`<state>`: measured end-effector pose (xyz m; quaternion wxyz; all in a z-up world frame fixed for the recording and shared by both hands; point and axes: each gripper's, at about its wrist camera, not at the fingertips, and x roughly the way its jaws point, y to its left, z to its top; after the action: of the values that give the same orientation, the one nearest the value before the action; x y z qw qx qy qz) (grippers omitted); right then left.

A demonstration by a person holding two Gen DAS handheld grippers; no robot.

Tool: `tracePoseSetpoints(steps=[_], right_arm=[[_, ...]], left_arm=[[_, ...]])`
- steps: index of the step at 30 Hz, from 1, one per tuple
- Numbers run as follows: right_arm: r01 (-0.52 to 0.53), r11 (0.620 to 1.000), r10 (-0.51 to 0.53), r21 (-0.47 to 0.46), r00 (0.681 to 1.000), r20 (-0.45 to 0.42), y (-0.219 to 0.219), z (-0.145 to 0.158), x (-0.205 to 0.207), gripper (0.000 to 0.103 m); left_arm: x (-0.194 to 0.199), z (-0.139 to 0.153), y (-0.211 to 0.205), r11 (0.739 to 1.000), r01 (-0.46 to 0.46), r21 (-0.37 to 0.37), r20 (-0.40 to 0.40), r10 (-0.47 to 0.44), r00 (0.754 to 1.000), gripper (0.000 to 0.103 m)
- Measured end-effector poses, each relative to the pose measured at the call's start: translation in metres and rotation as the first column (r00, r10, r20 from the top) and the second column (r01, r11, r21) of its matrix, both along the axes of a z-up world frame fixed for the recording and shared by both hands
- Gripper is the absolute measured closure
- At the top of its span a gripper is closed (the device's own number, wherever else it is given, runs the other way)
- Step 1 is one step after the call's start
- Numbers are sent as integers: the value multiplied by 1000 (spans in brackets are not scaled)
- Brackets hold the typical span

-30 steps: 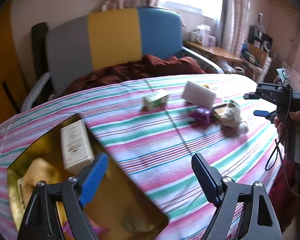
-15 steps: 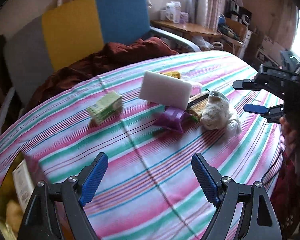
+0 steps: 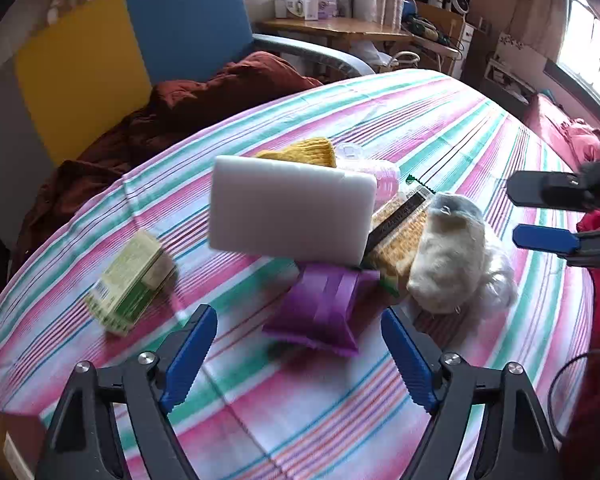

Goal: Organize objects
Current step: 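Grasp the purple snack pouch with the left gripper and lift it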

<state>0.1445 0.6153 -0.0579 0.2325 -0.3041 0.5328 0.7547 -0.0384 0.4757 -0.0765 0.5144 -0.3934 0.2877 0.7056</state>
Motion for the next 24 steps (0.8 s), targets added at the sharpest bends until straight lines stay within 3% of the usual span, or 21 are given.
tracePoseSetpoints(steps=[4,5,7,8,24], right_arm=[[-5,1000,5,0,1000,2,0,0,-1,29],[-3,1000,3,1,1000,5,0,0,-1,29],[3,1000,-3,2,1000,12,0,-1,-1,29],[6,1000,-6,2,1000,14,0,-2,0,29],[32,999,-31,-6,996,86,6,-13,-1,29]], left_arm=[[-5,-12,19,999,21,-24,14,-21,1000,26],[-7,-15,22,999,24,-32,23,-24,999,33],[-8,-21,28,998,27,-49,43,-25,999,56],[-8,-24,28,998,26,-55,53,-23,998,60],[40,-23,-55,991,-130,12,109,128,986,62]])
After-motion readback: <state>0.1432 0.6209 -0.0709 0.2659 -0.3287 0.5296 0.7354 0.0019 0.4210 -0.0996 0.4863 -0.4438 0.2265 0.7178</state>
